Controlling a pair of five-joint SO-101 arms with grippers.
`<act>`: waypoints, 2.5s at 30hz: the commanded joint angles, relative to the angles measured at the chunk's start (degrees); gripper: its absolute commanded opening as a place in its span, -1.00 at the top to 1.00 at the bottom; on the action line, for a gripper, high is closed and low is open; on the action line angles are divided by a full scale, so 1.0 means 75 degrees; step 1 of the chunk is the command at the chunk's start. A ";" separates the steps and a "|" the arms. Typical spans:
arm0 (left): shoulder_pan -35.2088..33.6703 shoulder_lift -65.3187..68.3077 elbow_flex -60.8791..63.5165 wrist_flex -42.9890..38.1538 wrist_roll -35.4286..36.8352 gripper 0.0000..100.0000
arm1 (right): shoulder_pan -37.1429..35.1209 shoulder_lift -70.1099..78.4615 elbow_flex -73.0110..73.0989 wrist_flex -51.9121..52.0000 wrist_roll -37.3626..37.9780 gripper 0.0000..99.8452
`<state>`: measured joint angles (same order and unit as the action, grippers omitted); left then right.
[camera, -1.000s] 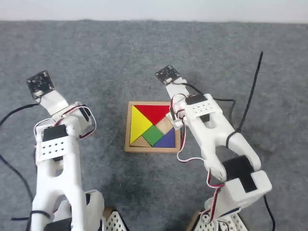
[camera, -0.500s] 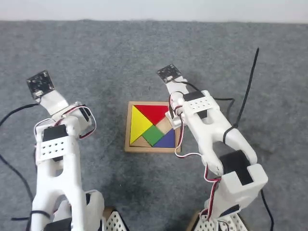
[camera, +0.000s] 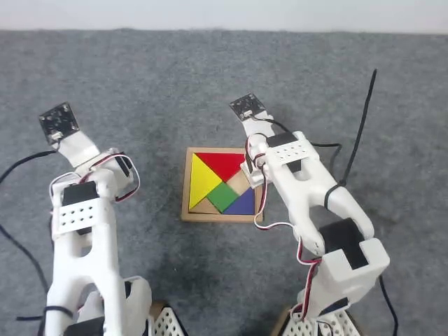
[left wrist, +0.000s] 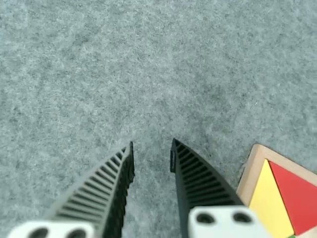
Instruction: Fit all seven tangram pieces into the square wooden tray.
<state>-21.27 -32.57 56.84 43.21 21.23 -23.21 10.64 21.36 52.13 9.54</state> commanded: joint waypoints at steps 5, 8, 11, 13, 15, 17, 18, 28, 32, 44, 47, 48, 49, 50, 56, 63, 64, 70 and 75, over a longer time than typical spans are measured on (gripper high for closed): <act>0.0082 -0.0270 -0.0100 -0.0211 0.0070 0.75 | -0.0486 -0.0369 -0.0352 0.0100 -0.0082 0.63; 0.0082 -0.0270 -0.0100 -0.0211 0.0070 0.75 | -0.0721 -0.0393 -0.0352 0.0053 -0.0082 0.63; 0.0082 -0.0258 -0.0100 -0.0211 0.0070 0.75 | -0.0979 -0.0393 -0.0399 0.0064 -0.0082 0.63; 0.0082 -0.0258 -0.0100 -0.0211 0.0070 0.75 | -0.1119 -0.0393 -0.0539 0.0123 -0.0082 0.63; 0.0082 -0.0258 -0.0100 -0.0211 0.0070 0.75 | -0.1084 -0.0416 -0.0703 0.0322 -0.0047 0.63; 0.0082 -0.0258 -0.0100 -0.0211 0.0070 0.75 | -0.0803 -0.0557 -0.0973 0.0768 -0.0059 0.63; 0.0082 -0.0258 -0.0100 -0.0211 0.0070 0.75 | -0.0615 -0.0662 -0.1067 0.1002 -0.0082 0.63; 0.0082 -0.0258 -0.0100 -0.0211 0.0070 0.75 | 0.0217 -0.1916 0.0598 0.1155 -0.0094 0.63; 0.0082 -0.0258 -0.0100 -0.0211 0.0070 0.75 | 0.0029 -0.1999 0.1254 0.0100 -0.0105 0.63; 0.0070 -0.0258 -0.0100 -0.0188 0.0070 0.75 | -0.0217 -0.0674 0.1020 -0.0299 -0.0598 0.63; 0.0070 -0.0258 -0.0100 -0.0188 0.0070 0.75 | -0.0170 -0.0674 0.1032 -0.0252 -0.0610 0.63; 0.0070 -0.0258 -0.0100 -0.0188 0.0070 0.75 | -0.0170 -0.0639 0.0985 -0.0123 -0.0621 0.63; 0.0070 -0.0258 -0.0100 -0.0188 0.0070 0.75 | -0.0158 -0.0627 0.0973 -0.0018 -0.0621 0.64; 0.0059 -0.0258 -0.0100 -0.0188 0.0070 0.75 | -0.0158 -0.0615 0.0961 0.0076 -0.0621 0.64; 0.0059 -0.0258 -0.0100 -0.0199 0.0070 0.75 | -0.0018 -0.0604 0.0938 0.0158 -0.0762 0.64; 0.0059 -0.0258 -0.0100 -0.0188 0.0070 0.75 | 0.0205 -0.0604 0.0938 0.0158 -0.1008 0.67; 0.0059 -0.0258 -0.0100 -0.0188 0.0070 0.75 | 0.0229 -0.0604 0.0938 0.0158 -0.1008 0.71; 0.0059 -0.0258 -0.0100 -0.0188 0.0070 0.75 | 0.0322 -0.0604 0.0938 0.0147 -0.1008 0.83; 0.0059 -0.0258 -0.0100 -0.0188 0.0070 0.75 | 0.0334 -0.0604 0.0938 0.0111 -0.0961 0.83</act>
<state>-21.27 -32.57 56.84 43.21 21.23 -21.10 6.42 30.24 52.57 2.68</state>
